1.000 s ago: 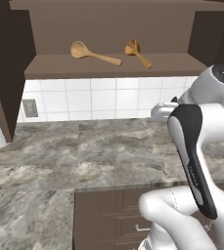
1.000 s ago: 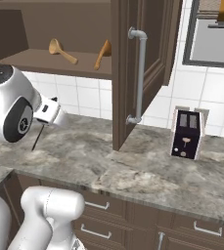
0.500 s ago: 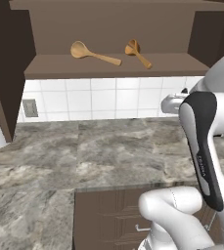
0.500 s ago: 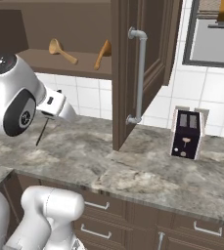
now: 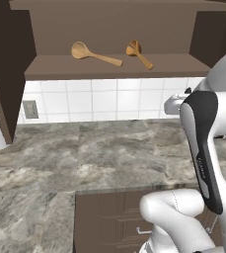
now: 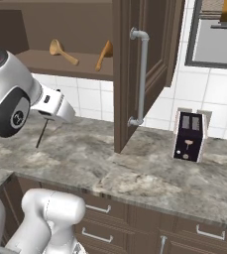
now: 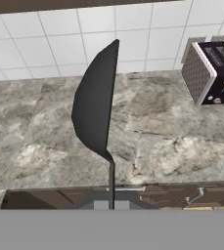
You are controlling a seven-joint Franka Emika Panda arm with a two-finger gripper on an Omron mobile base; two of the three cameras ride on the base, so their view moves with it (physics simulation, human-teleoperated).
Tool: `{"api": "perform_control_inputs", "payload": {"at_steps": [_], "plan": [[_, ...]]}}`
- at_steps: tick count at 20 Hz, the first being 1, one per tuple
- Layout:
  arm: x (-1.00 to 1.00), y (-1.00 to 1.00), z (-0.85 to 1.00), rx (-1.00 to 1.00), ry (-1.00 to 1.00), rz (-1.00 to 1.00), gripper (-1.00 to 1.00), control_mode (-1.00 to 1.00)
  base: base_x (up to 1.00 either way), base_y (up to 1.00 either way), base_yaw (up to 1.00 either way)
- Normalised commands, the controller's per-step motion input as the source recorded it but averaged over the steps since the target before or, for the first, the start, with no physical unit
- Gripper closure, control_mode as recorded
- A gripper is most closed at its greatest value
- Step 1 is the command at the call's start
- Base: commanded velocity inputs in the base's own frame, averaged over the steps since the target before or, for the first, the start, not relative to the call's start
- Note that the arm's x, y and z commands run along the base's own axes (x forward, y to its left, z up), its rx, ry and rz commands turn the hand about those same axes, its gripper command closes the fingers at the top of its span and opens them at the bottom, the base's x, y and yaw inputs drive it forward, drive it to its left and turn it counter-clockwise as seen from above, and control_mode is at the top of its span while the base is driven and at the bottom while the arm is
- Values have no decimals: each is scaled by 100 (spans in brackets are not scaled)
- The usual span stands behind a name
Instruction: Organize the utensils by type. Pick up the wooden spoons from the counter and place them in the open cabinet. Then pick up the metallic utensils from the counter and place them in the open drawer.
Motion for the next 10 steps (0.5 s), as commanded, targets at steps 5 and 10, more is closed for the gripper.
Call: {"api": "perform_control_inputs", "payload": {"at_steps": [5,10], "plan": [[-4,0,4,0,0,0,100,-100,0,0,0],[0,0,0,0,0,0,100,-100,0,0,0]]}}
